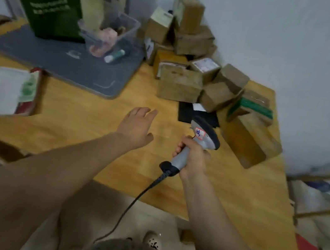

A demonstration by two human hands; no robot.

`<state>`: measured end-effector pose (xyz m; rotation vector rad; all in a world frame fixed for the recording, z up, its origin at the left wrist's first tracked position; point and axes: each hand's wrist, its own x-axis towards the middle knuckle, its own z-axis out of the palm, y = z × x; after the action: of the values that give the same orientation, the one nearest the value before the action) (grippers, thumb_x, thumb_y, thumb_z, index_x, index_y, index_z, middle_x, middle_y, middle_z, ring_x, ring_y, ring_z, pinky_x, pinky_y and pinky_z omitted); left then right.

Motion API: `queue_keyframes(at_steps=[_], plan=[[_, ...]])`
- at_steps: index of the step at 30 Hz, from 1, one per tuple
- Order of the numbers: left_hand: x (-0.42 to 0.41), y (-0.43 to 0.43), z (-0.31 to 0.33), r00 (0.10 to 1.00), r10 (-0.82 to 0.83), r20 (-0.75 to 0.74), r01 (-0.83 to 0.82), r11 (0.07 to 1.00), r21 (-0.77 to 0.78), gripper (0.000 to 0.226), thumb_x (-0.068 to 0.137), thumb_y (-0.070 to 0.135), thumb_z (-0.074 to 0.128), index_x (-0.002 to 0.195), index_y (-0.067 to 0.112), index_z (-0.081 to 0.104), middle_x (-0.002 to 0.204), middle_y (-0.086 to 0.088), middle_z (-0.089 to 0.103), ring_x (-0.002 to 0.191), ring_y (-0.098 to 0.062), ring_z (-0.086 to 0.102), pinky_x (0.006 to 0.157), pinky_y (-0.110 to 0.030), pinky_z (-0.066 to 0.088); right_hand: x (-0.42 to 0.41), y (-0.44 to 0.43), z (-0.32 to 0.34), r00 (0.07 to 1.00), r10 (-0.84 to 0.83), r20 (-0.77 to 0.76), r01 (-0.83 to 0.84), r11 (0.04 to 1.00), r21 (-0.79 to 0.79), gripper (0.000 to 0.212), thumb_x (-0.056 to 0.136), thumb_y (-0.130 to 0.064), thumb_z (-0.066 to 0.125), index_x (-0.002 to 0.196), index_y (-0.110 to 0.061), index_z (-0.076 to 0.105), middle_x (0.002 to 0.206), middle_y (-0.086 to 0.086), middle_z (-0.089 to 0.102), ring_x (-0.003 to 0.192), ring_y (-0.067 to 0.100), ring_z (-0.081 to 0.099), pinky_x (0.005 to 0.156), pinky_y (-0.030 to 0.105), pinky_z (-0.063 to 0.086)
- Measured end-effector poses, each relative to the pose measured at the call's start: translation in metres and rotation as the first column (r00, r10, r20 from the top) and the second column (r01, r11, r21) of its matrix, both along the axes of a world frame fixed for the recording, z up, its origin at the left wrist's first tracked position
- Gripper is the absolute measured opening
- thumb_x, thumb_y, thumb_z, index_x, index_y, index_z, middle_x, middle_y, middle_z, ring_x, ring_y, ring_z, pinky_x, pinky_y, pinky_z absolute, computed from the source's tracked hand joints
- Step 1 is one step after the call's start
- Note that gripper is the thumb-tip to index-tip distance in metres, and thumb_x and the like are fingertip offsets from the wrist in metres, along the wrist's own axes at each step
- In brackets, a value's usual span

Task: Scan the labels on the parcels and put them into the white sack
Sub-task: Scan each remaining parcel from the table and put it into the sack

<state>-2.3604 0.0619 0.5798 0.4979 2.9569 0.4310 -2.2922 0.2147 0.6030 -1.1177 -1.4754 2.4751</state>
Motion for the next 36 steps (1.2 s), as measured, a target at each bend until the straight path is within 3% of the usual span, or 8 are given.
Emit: queue_keyframes(at_steps=[6,13,17,20,27,30,33,36], plan=[[-0.027,0.155,0.016,0.947,-0.322,-0.004,0.322,0.946,0.040,0.074,0.092,0.024,0.058,0.153,0.015,0.017,0.154,-0.008,0.025,0.141,-0.027,0.020,0.110,-0.035,0.028,0.016,0.124,0.006,0.967,-0.250,-0.040,0.251,0.968,0.003,0.010,0.084,0.002,0.065,0.085,-0.004,0.056,0.050,0.005,0.056,0.037,0.013,0.050,0.040,0.022,0.042],[-0.044,0.324,0.025,0.753,-0.656,-0.057,0.641,0.750,-0.165,0.086,0.086,0.002,0.060,0.154,0.011,0.007,0.160,-0.008,0.013,0.147,-0.024,0.011,0.117,-0.034,0.018,0.058,0.221,-0.002,0.916,-0.401,-0.026,0.402,0.915,0.032,0.013,0.084,0.003,0.065,0.079,-0.006,0.058,0.050,0.005,0.057,0.039,0.015,0.051,0.043,0.025,0.044],[-0.050,0.393,0.026,0.653,-0.753,0.077,0.719,0.585,-0.376,0.104,0.083,0.000,0.061,0.151,0.015,-0.016,0.161,-0.004,-0.015,0.147,-0.024,-0.015,0.120,-0.041,0.001,0.070,0.249,-0.009,0.896,-0.445,0.006,0.445,0.896,-0.001,0.015,0.084,0.001,0.067,0.093,-0.007,0.060,0.051,0.004,0.060,0.041,0.014,0.054,0.044,0.025,0.047],[-0.056,0.420,0.025,0.653,-0.730,0.200,0.719,0.514,-0.468,0.112,0.082,0.002,0.063,0.148,0.022,-0.025,0.160,-0.001,-0.020,0.146,-0.022,-0.018,0.120,-0.048,0.005,0.075,0.262,-0.014,0.890,-0.454,0.034,0.455,0.890,-0.013,0.016,0.083,0.001,0.067,0.096,-0.006,0.060,0.051,0.004,0.060,0.041,0.014,0.054,0.044,0.024,0.047],[-0.042,0.403,0.018,0.529,-0.849,-0.003,0.732,0.458,-0.504,0.107,0.070,0.034,0.078,0.150,0.023,0.008,0.145,-0.009,0.019,0.136,-0.031,0.017,0.115,-0.043,0.017,0.073,0.274,-0.021,0.884,-0.463,0.067,0.463,0.886,0.008,0.014,0.084,0.001,0.067,0.094,-0.006,0.059,0.053,0.005,0.059,0.041,0.015,0.054,0.044,0.024,0.047],[-0.033,0.342,0.000,0.515,-0.834,-0.200,0.744,0.550,-0.379,0.094,0.065,0.044,0.080,0.140,0.017,0.030,0.139,-0.012,0.030,0.133,-0.033,0.026,0.114,-0.045,0.017,0.071,0.265,-0.024,0.886,-0.458,0.069,0.459,0.889,0.000,0.013,0.085,0.001,0.067,0.093,-0.007,0.059,0.053,0.004,0.059,0.041,0.014,0.053,0.043,0.024,0.046],[-0.018,0.271,-0.015,0.508,-0.783,-0.358,0.761,0.603,-0.239,0.085,0.051,0.033,0.089,0.124,0.005,0.053,0.126,-0.022,0.052,0.122,-0.040,0.046,0.107,-0.053,0.033,0.072,0.249,-0.026,0.889,-0.450,0.079,0.453,0.892,-0.016,0.012,0.085,0.000,0.067,0.090,-0.007,0.058,0.051,0.004,0.059,0.041,0.013,0.053,0.043,0.024,0.046],[-0.002,0.206,-0.028,0.538,-0.781,-0.316,0.793,0.596,-0.124,0.088,0.044,0.032,0.089,0.117,0.008,0.046,0.122,-0.024,0.054,0.120,-0.037,0.041,0.101,-0.056,0.039,0.073,0.231,-0.028,0.902,-0.422,0.094,0.424,0.906,0.001,0.011,0.085,0.000,0.067,0.089,-0.005,0.058,0.051,0.005,0.060,0.041,0.014,0.054,0.044,0.024,0.047]])
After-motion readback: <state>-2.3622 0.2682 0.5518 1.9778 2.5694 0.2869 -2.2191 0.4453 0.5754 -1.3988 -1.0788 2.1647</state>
